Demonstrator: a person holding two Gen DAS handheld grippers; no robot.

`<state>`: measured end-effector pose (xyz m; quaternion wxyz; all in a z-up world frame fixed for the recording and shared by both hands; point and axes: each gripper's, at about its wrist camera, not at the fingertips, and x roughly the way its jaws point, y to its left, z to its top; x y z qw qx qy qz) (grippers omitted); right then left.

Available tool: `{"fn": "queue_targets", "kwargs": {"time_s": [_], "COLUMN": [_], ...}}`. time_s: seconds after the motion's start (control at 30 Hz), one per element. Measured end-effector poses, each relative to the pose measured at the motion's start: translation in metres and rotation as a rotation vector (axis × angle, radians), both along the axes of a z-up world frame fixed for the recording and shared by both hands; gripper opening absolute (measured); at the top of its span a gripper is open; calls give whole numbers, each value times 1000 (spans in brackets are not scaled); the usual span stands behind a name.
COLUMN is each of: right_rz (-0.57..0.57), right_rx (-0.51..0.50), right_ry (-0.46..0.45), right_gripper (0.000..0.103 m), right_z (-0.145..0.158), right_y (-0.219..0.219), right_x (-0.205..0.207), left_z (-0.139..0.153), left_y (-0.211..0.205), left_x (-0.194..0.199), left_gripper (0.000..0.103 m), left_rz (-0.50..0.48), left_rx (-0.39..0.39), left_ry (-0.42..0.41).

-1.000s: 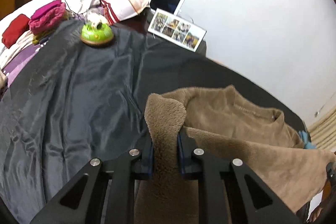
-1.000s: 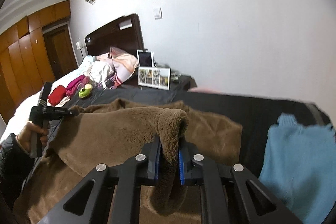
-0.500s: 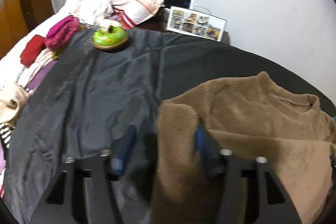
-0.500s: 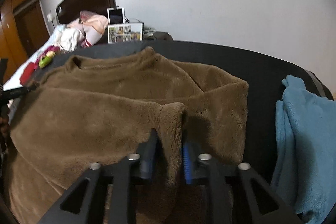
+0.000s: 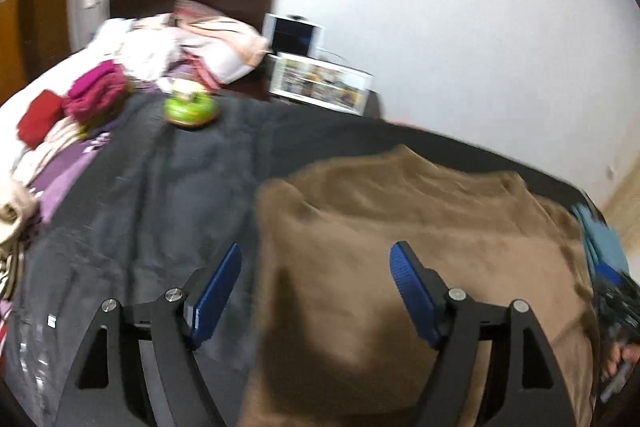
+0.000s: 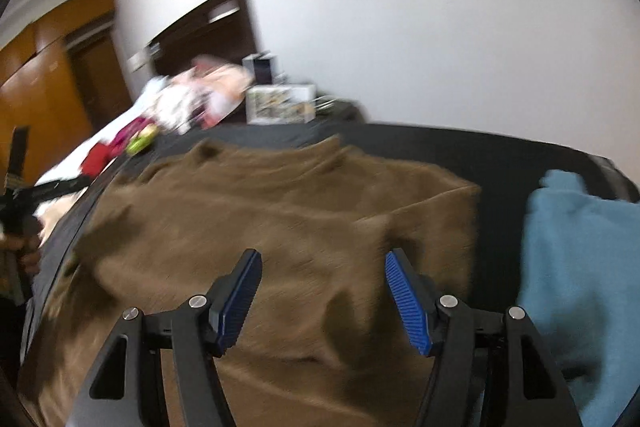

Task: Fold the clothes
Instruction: 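Lay the sleeve fold along the sweatshirt body and open the right gripper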

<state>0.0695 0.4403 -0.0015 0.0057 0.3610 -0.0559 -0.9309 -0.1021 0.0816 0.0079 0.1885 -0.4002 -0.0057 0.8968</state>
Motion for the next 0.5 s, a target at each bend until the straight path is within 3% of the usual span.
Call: {"fn": "queue_targets", "kwargs": {"time_s": [0.07,0.2,0.5], "right_rz": [44,38,24], "right_rx": [21,80,180], "right_ry": [-32,-119,-132], "right_gripper": [66,66,67], "right_z": [-14,-39,-51], "right_y": [-13,-19,-30], "right_x": [-4,-7,-6], "left_z": [-13,-43,-66], "left_y": [16,25,9], "left_x": [8,2,-7], "left_gripper": [80,80,91], "left_rz": [-53,-28,24], "left_rx": [-39,-147,-96], "left_ry": [-5,-33,-79]}}
